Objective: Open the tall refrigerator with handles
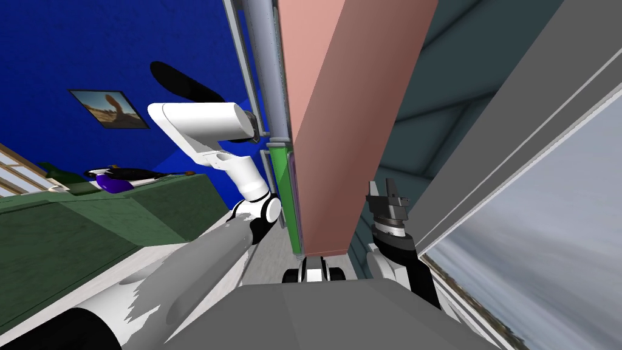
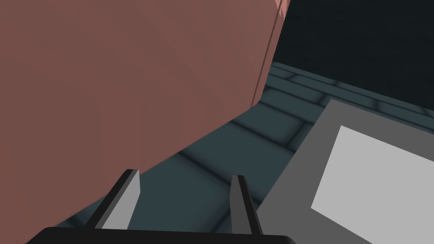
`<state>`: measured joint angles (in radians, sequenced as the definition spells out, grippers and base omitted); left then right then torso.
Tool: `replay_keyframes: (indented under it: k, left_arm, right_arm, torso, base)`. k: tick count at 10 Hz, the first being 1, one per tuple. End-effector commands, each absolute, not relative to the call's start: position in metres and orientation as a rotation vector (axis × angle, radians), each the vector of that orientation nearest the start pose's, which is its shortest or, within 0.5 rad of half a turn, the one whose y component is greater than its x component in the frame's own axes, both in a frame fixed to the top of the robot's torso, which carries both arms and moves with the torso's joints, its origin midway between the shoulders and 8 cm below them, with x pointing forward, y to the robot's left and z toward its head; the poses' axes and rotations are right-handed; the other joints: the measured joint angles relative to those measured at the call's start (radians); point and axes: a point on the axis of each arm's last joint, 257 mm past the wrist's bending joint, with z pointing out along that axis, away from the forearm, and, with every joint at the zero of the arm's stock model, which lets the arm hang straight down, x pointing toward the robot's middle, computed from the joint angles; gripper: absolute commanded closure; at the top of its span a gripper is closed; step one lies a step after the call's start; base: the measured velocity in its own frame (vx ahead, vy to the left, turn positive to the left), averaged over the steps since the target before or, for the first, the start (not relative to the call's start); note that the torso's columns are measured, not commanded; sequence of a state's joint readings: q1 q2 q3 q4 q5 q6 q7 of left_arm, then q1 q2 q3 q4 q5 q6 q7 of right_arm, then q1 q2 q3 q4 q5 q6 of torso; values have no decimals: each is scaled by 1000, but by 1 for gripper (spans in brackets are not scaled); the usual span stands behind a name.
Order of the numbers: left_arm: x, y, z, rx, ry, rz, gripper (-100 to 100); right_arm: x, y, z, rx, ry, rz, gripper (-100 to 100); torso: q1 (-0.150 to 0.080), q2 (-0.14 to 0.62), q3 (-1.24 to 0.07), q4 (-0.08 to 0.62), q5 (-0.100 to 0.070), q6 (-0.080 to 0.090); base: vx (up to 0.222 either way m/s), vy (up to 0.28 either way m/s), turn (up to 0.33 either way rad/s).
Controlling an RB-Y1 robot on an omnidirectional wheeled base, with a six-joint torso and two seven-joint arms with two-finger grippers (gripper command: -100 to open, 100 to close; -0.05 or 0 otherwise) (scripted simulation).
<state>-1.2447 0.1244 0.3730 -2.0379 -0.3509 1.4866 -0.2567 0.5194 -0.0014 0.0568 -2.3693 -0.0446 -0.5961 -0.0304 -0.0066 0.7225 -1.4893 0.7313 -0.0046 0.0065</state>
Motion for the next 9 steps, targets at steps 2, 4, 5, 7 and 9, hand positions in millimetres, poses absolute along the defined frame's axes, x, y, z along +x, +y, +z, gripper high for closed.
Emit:
replay_keyframes:
  k: [2, 4, 5, 7, 9]
  left_arm:
    - [531, 264, 296, -1167, 1072, -924, -100]
    - [531, 264, 297, -1173, 1070, -926, -100]
    - [525, 269, 302, -1187, 1061, -927, -100]
    - [526, 270, 299, -1188, 1061, -925, 100]
    - [528, 255, 302, -1164, 1091, -972, 100]
  right_arm:
    - [307, -264, 73, 566, 458, 1444, 0]
    - [307, -264, 73, 566, 458, 1444, 0]
    - [307, -264, 73, 566, 458, 1444, 0]
    - [307, -264, 73, 566, 458, 1444, 0]
    - [307, -264, 73, 566, 459, 1444, 0]
  torso:
    - [-1, -2, -2, 0, -1, 1]
    - [-2, -3, -2, -2, -1, 2]
    - [-1, -2, -1, -2, 0, 0]
    - [3, -2, -2, -1, 2, 0]
    - [8, 1, 0, 2, 1, 1]
  base:
    - [-14, -1, 20]
    - [-8, 4, 36]
    - [63, 79, 30]
    - [8, 32, 35]
    - [26, 258, -49]
